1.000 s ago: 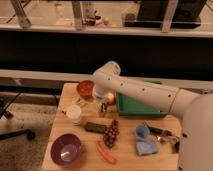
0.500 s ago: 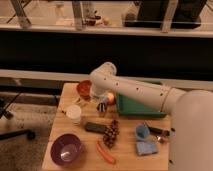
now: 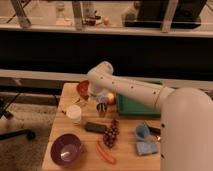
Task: Place towel in red bowl
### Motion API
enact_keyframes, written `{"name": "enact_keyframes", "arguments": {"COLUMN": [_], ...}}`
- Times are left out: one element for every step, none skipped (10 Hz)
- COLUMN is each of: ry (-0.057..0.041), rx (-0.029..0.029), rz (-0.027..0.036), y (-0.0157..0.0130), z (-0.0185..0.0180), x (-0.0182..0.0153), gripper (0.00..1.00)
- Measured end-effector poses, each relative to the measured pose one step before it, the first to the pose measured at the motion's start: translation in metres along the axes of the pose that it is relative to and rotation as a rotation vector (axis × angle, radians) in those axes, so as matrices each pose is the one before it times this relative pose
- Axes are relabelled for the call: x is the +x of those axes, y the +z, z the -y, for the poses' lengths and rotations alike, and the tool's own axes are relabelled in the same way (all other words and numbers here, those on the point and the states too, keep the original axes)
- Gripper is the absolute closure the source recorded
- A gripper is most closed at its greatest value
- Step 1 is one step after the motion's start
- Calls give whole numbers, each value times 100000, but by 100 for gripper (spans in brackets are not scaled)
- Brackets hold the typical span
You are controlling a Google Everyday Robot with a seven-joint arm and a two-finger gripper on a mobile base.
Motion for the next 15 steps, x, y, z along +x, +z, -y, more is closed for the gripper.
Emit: {"name": "enact_keyframes", "arguments": {"ry": [825,990,665,657,552,662,948,1191,747,919,985,1536,356,92,237], "rx": [182,177,96,53,121,133,498,859,870,588,768,1040,283,197,235], "rz": [-56,-8,-136,-132,-47,-40,88,20,335,189,-44,-458,-551,-717,-796], "y": [287,410,457,470,386,361,198,181,-55,-122,-120,-122,96,278,309], "z": [266,315,227,239,269,336,548,811,766,640,766,1037,316,158,213], "x": [-212,-355,-276,-219,-210,-110,-17,157,161,344,514,902,273,206,374], "gripper": [20,20,20,20,20,20,20,20,20,20,20,20,20,20,20]}}
